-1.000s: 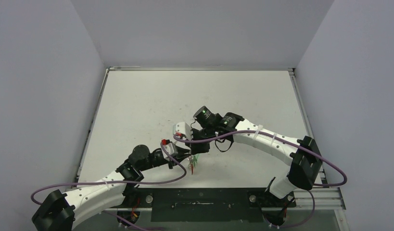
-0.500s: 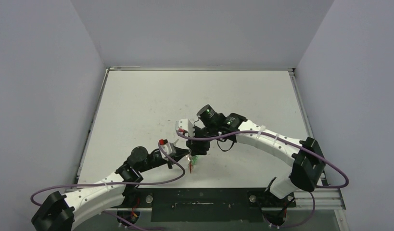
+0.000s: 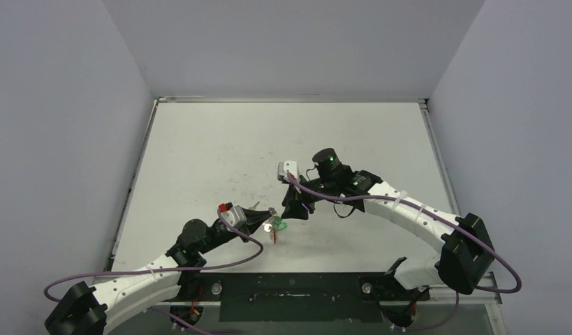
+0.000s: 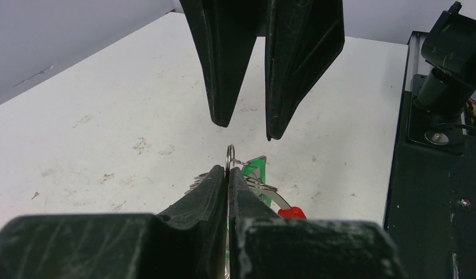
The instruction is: Put the keys on the keyring
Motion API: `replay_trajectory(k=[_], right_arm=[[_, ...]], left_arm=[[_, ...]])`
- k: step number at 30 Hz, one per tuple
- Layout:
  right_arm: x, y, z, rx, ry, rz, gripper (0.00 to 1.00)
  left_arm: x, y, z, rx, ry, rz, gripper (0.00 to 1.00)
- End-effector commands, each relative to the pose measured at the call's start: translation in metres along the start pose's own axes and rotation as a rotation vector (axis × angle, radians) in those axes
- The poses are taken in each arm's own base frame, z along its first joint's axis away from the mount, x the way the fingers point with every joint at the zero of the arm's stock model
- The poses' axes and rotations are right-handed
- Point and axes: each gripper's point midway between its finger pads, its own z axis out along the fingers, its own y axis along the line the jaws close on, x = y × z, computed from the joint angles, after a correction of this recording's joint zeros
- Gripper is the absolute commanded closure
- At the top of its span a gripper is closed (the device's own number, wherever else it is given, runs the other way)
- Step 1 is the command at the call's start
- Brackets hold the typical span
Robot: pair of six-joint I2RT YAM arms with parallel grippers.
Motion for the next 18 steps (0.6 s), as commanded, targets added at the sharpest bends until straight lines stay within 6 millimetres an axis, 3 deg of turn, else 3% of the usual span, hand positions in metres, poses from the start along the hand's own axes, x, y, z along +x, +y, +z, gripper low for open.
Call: replay_trajectory(k=[1,4,8,16,18], right_arm=[[-0.029,0.005,0.007,-0.06,-0.126,-0.04,0.62],[-0.032,0.006,0.011,-0.077,-0.139,-0.028,0.64],[-0.022,0.003,0.019,-0.078,-0.109,-0.003,0.67],[-0.003,0.005,0.039,-0.1,-0.041,0.043,0.8],[0.0,0.008,0.043,-0.109,-0.032,0.045,0.88]], left_arm=[[-0.034,0.002,0.004,-0.012,-0.131,0.0,1.0],[-0.035,0.002,0.004,-0.012,-0.134,0.001,1.0],[-0.036,0.002,0.005,-0.013,-0.136,0.002,1.0],[-0.036,0.003,0.006,-0.014,-0.135,0.005,1.0],[-0.035,0.003,0.006,-0.015,-0.133,0.006,1.0]])
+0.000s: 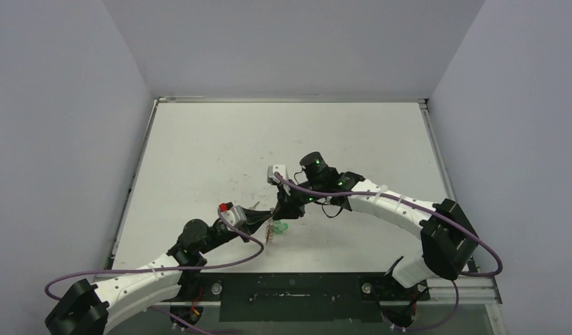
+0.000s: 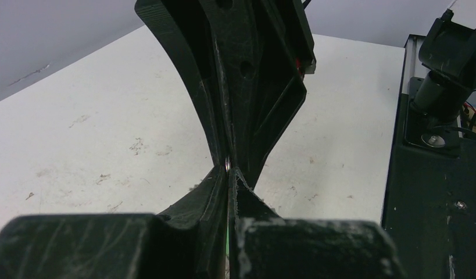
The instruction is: Put the keys on the keyring
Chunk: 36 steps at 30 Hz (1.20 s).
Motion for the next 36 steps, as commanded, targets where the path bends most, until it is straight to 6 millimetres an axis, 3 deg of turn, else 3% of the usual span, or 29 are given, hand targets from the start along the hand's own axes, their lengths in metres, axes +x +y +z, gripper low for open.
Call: replay_trajectory(k=[1,6,12,24,32,36], right_arm=[[-0.005,0.005,0.01,-0.024,-0.012,-0.031,0.89],[-0.004,0.004,0.009,-0.003,-0.004,-0.03,0.88],[-0.011,-0.003,-0.006,0.072,-0.018,-0.054,0.65],[-0.034,-0.005,-0.048,0.218,-0.122,-0.153,0.34],[-0.036,-0.031,-0.076,0.448,-0.2,-0.098,0.01],[-0.035,-0.047,-0.093,0.571,-0.259,-0.034,0.0]], left_arm=[[-0.035,0.002,0.005,-0.008,-0.121,0.022,1.0],[-0.033,0.002,0.005,-0.009,-0.117,0.02,1.0],[-0.031,0.002,0.004,-0.009,-0.105,0.017,1.0],[-0.025,0.003,0.005,-0.013,-0.072,0.027,1.0],[-0.017,0.01,0.022,-0.006,0.004,0.072,1.0],[-0.013,0.009,0.03,0.01,0.012,0.071,1.0]])
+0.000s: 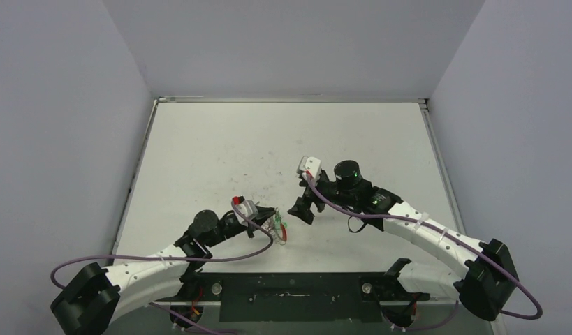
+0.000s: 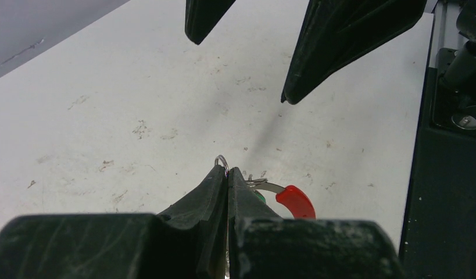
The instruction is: Put the keys on the keyring
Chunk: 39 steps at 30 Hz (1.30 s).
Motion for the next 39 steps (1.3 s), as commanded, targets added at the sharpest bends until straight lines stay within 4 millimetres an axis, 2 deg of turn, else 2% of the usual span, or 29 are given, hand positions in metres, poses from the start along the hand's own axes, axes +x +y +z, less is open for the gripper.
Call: replay_trajectory(k=[1,4,8,11,17,23,25,28,32,34,36,39], right_arm=[[-0.027,-0.034,-0.012,0.196,-0.134,0.055,0.0],[-0.022,-0.039,-0.014,0.196,-0.145,0.096,0.0],[-0.017,-0.026,-0.013,0.071,-0.178,0.07,0.0],[-0.015,-0.024,-0.014,0.04,-0.197,0.071,0.0],[-0.01,-0.041,-0.018,0.093,-0.203,0.141,0.0],[-0.003,-0.079,-0.039,0.313,-0.291,0.295,0.0],[0.0,-0.092,-0.052,0.411,-0.325,0.356,0.0],[0.009,-0.102,-0.063,0.487,-0.339,0.436,0.0],[0.033,-0.117,-0.069,0.591,-0.233,0.564,0.0],[0.045,-0.12,-0.067,0.597,-0.161,0.612,0.0],[0.061,-0.12,-0.062,0.588,-0.082,0.666,0.0],[0.073,-0.118,-0.049,0.544,-0.027,0.712,0.0]], left_arm=[[-0.032,0.001,0.015,0.021,-0.091,0.045,1.0],[-0.035,-0.001,0.019,0.036,-0.112,0.035,1.0],[-0.038,-0.004,0.018,0.052,-0.139,0.023,1.0],[-0.038,-0.004,0.019,0.056,-0.131,0.023,1.0],[-0.032,0.001,0.033,0.052,-0.079,0.042,1.0],[-0.025,0.011,0.059,0.036,-0.026,0.024,0.99],[-0.026,0.015,0.068,0.033,-0.025,0.025,0.91],[-0.03,0.019,0.079,0.03,-0.032,0.026,0.7],[-0.037,0.028,0.088,-0.01,-0.041,-0.009,0.45],[-0.039,0.035,0.089,-0.049,-0.042,-0.049,0.38],[-0.039,0.04,0.087,-0.09,-0.033,-0.079,0.34],[-0.032,0.049,0.078,-0.162,0.002,-0.141,0.31]])
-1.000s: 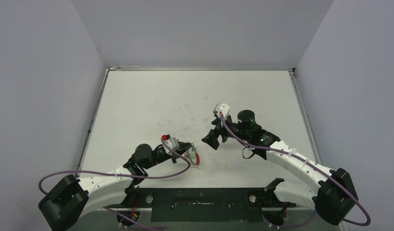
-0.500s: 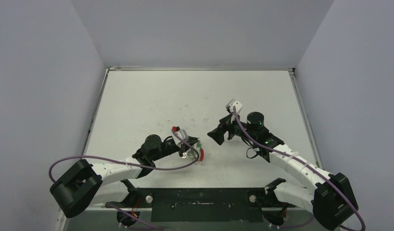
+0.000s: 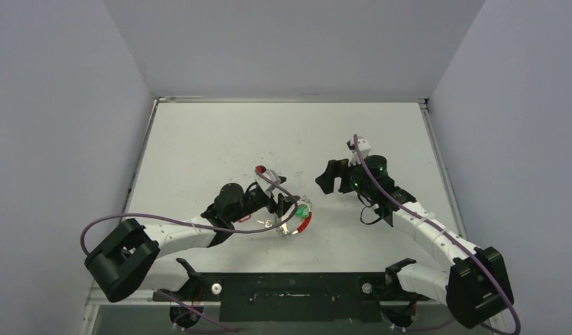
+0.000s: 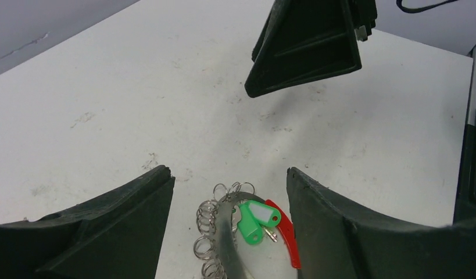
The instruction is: Put the keys on the keyring
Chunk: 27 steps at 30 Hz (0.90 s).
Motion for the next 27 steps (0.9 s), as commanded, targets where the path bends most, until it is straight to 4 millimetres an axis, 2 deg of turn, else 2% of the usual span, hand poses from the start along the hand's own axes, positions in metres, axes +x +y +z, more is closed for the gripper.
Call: replay_trajectory(k=[1,5,10,15,20,23,27], right_arm=[[0.018,-0.005,0.012,0.015,0.114,0.08,0.0],[0.037,-0.004,0.025,-0.016,0.168,0.11,0.02],[0.061,-0.006,0.04,-0.003,0.242,0.119,0.08],[0.094,0.01,0.058,-0.01,0.346,0.079,0.16],[0.118,0.029,0.072,-0.036,0.419,0.053,0.26],[0.126,0.037,0.072,-0.044,0.451,0.044,0.37],[0.138,0.05,0.065,-0.084,0.493,0.041,0.58]], left_arm=[[-0.016,0.022,-0.007,-0.143,-0.02,-0.111,0.29],[0.001,0.035,-0.03,-0.273,0.049,-0.235,0.28],[0.04,0.039,-0.066,-0.395,0.166,-0.401,0.27],[0.067,0.037,-0.092,-0.481,0.243,-0.53,0.27],[0.08,0.035,-0.1,-0.52,0.286,-0.627,0.31],[0.085,0.033,-0.099,-0.526,0.304,-0.661,0.34],[0.09,0.033,-0.098,-0.529,0.341,-0.662,0.36]])
